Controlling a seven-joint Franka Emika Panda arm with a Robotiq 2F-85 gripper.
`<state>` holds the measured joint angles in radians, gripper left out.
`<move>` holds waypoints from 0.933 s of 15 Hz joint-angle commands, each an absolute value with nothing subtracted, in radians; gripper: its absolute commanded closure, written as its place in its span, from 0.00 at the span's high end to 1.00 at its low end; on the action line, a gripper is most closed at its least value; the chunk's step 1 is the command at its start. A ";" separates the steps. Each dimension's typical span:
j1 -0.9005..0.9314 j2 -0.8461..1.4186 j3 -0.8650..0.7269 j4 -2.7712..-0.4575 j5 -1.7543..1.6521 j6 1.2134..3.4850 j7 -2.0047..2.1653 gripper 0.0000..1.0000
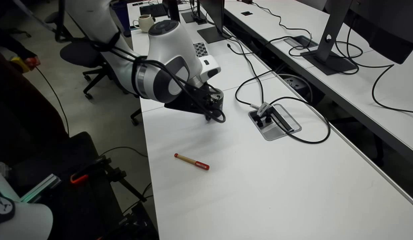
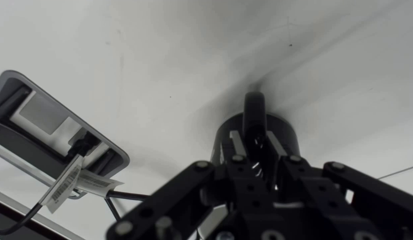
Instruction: Move the black mug to the left side of the desk
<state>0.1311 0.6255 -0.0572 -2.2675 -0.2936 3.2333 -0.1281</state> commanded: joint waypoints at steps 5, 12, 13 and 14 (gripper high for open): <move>0.143 0.641 -0.074 -2.242 -0.270 3.211 -0.159 0.04; 0.134 0.643 -0.070 -2.231 -0.274 3.178 -0.163 0.81; 0.132 0.640 -0.069 -2.230 -0.276 3.174 -0.164 0.87; 0.130 0.637 -0.069 -2.230 -0.277 3.173 -0.165 0.94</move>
<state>0.1311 0.6305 -0.0670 -2.2503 -0.2935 3.1911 -0.1381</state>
